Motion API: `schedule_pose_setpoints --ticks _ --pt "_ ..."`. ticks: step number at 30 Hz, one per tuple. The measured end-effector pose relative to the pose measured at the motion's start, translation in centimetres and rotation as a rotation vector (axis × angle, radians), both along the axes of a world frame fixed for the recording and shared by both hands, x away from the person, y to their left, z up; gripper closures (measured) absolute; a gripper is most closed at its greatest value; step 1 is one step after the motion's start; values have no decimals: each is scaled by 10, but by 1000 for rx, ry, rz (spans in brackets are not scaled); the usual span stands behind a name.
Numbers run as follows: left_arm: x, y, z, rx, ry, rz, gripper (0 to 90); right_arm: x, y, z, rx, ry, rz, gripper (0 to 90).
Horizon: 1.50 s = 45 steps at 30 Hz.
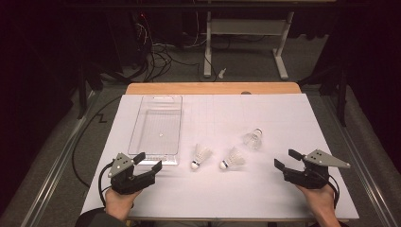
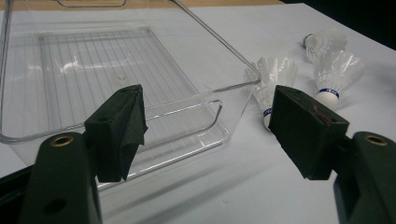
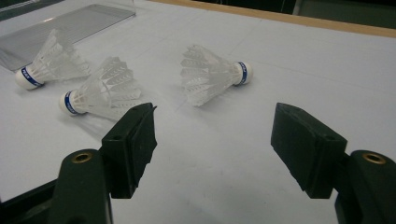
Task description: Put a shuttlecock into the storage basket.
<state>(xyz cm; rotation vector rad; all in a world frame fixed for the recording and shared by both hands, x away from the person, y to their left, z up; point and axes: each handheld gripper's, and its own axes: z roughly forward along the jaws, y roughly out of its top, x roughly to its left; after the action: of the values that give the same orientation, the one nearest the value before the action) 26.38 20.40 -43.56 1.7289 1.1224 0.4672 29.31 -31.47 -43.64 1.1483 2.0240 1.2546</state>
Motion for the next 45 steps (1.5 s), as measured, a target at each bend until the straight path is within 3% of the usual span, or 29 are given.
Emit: schedule_pose_setpoints --ticks 15,21,28,37,45 --pt "0 -1 1 0 2 7 264 -2 1 0 -2 -8 12 309" --pt "-1 -4 3 25 -11 -4 265 -2 1 0 1 -8 8 309" --pt "0 -5 5 4 -4 -19 266 -2 0 0 3 -6 6 309" --pt "2 -15 10 16 -5 -56 264 -2 0 0 2 -8 5 311" --pt "3 -23 13 2 -1 -111 262 -2 0 0 1 -6 5 312"
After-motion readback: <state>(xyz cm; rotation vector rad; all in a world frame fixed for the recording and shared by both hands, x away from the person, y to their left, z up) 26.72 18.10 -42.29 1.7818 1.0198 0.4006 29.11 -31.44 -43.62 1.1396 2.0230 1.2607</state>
